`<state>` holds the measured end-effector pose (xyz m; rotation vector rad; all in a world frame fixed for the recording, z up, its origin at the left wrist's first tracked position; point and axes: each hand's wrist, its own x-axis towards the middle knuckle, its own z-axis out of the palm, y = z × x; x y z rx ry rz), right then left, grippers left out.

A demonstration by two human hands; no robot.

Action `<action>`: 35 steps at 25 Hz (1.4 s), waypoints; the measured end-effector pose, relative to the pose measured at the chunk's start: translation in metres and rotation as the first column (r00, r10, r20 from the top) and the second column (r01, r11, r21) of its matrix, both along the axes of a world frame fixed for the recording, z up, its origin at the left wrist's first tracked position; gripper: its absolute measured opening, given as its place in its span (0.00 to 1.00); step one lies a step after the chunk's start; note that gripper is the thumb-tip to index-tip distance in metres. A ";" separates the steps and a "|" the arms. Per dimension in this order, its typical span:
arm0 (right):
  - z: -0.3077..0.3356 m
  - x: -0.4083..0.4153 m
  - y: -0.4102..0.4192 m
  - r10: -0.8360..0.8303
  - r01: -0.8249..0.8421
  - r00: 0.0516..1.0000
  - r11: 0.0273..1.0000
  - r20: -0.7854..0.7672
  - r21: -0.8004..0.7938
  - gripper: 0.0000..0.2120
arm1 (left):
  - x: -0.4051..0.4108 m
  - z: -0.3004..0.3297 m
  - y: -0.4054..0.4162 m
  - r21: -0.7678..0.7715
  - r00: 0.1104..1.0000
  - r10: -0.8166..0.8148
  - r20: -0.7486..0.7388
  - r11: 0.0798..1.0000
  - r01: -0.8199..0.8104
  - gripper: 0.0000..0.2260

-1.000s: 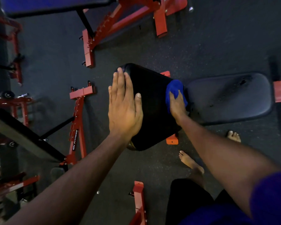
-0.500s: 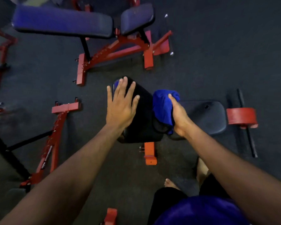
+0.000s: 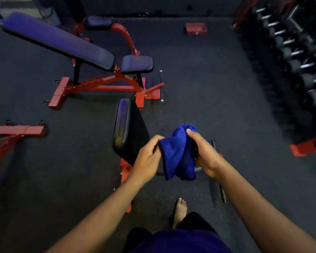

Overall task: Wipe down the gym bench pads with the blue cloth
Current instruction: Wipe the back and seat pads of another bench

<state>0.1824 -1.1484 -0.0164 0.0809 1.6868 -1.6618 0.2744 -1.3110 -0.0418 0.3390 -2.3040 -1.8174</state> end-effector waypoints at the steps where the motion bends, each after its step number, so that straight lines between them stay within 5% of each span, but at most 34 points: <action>1: 0.006 0.008 0.004 0.045 -0.044 0.998 0.999 -0.049 0.028 0.14 | 0.007 0.005 -0.004 0.126 0.998 0.044 0.039 0.991 -0.049 0.15; 3: 0.018 0.025 0.009 0.157 -0.125 0.949 0.984 -0.273 0.129 0.17 | 0.020 0.012 -0.011 0.298 0.976 0.152 0.155 0.935 -0.193 0.15; 5: 0.029 0.040 0.007 0.392 -0.207 0.706 0.911 -0.590 0.357 0.29 | 0.034 0.022 -0.016 0.279 0.962 0.170 0.216 0.933 -0.227 0.14; 7: 0.036 0.055 -0.004 0.544 -0.286 0.473 0.839 -0.693 0.463 0.25 | 0.046 0.031 -0.023 0.199 0.986 0.043 0.161 0.977 -0.076 0.11; 10: 0.040 0.073 -0.020 0.427 -0.291 0.589 0.904 -0.686 0.313 0.07 | 0.064 0.048 -0.036 0.015 0.986 -0.125 0.109 0.992 0.124 0.11; 14: 0.046 0.088 -0.019 0.270 -0.216 0.691 0.962 -0.670 0.165 0.06 | 0.108 0.043 -0.059 0.021 0.968 -0.240 0.079 0.971 0.239 0.09; 16: 0.052 0.097 -0.016 0.330 -0.262 0.630 0.943 -0.703 0.207 0.14 | 0.130 0.032 -0.063 -0.114 0.962 -0.263 0.073 0.956 0.270 0.17; 19: 0.066 0.109 -0.017 0.583 -0.340 0.301 0.805 -0.755 0.487 0.26 | 0.144 0.022 -0.062 -0.170 0.968 -0.251 0.003 0.954 0.248 0.17; 21: 0.077 0.114 -0.020 0.648 -0.330 0.171 0.748 -0.742 0.577 0.22 | 0.149 0.023 -0.064 -0.193 0.975 -0.222 -0.011 0.957 0.215 0.16; 25: 0.089 0.121 -0.018 0.678 -0.331 0.219 0.728 -0.702 0.600 0.09 | 0.161 0.028 -0.081 -0.266 0.953 -0.276 0.125 0.916 0.300 0.16; 30: 0.088 0.136 -0.019 0.695 -0.347 0.164 0.705 -0.700 0.618 0.10 | 0.172 0.041 -0.094 -0.525 0.903 -0.384 0.193 0.737 0.426 0.17; 33: 0.091 0.139 -0.023 0.714 -0.360 0.107 0.676 -0.692 0.642 0.09 | 0.172 0.048 -0.102 -0.744 0.908 -0.349 0.230 0.539 0.396 0.14; 35: 0.095 0.138 -0.023 0.706 -0.322 0.161 0.698 -0.689 0.640 0.07 | 0.173 0.050 -0.105 -0.784 0.944 -0.278 0.178 0.539 0.307 0.12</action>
